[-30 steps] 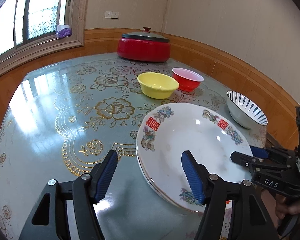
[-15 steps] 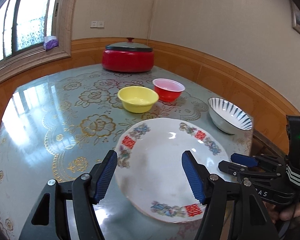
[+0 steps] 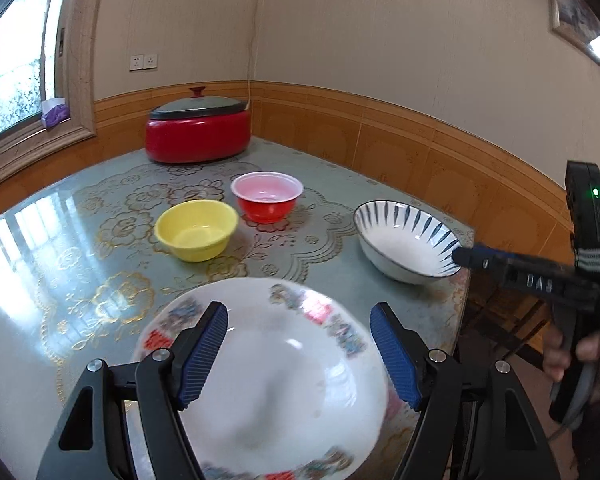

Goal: Organize plates and bowls

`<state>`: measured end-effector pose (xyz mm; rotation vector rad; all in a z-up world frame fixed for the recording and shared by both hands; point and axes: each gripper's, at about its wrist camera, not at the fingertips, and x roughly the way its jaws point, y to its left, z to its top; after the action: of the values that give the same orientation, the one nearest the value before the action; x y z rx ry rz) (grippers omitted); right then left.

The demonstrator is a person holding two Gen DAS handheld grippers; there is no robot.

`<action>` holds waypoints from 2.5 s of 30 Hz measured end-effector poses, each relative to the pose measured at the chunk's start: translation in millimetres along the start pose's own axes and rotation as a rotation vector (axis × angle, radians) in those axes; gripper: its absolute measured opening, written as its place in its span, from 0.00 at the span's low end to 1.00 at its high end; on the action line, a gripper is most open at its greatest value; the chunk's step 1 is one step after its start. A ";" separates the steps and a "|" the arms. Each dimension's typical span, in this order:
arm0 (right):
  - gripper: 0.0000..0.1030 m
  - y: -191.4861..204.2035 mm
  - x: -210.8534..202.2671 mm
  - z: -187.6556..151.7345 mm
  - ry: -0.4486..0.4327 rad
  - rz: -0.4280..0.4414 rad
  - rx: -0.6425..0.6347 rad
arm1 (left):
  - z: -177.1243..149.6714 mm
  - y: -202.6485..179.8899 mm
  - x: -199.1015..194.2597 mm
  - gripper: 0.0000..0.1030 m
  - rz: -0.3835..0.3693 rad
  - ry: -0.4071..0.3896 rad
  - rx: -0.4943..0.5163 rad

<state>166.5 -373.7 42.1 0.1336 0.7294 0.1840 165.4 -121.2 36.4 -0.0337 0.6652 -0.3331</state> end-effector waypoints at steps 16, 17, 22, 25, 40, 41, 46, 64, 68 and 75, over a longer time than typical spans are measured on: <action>0.43 -168.6 125.9 84.1 0.277 0.181 0.102 | 48.4 -88.9 142.6 0.61 0.057 0.166 -0.142; 0.43 -168.1 134.0 84.6 0.299 0.203 0.085 | 48.1 -92.0 152.5 0.59 0.073 0.182 -0.150; 0.34 -158.9 163.8 83.1 0.384 0.293 -0.014 | 44.7 -97.9 181.2 0.54 0.135 0.233 -0.195; 0.24 -149.1 171.5 78.3 0.409 0.308 -0.090 | 42.0 -99.0 191.9 0.53 0.157 0.264 -0.214; 0.15 -99.0 168.7 52.0 0.360 0.257 -0.262 | 27.2 -94.3 170.5 0.19 0.244 0.262 -0.141; 0.15 -96.1 168.0 50.4 0.358 0.261 -0.269 | 25.7 -92.7 168.4 0.20 0.251 0.258 -0.136; 0.15 -84.4 169.6 49.3 0.353 0.259 -0.275 | 18.9 -85.2 161.8 0.22 0.256 0.237 -0.123; 0.15 -64.8 197.1 69.5 0.458 0.443 -0.564 | 18.9 -83.4 166.4 0.22 0.435 0.194 -0.236; 0.16 -63.6 202.2 73.1 0.472 0.489 -0.609 | 17.8 -85.6 167.9 0.23 0.468 0.185 -0.258; 0.19 -61.4 208.3 84.7 0.476 0.528 -0.638 | 20.1 -89.5 161.5 0.26 0.512 0.175 -0.269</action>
<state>382.9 -394.0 -41.8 -0.3444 1.0630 0.9646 270.3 -258.2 -32.5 -0.0894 0.8615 0.2511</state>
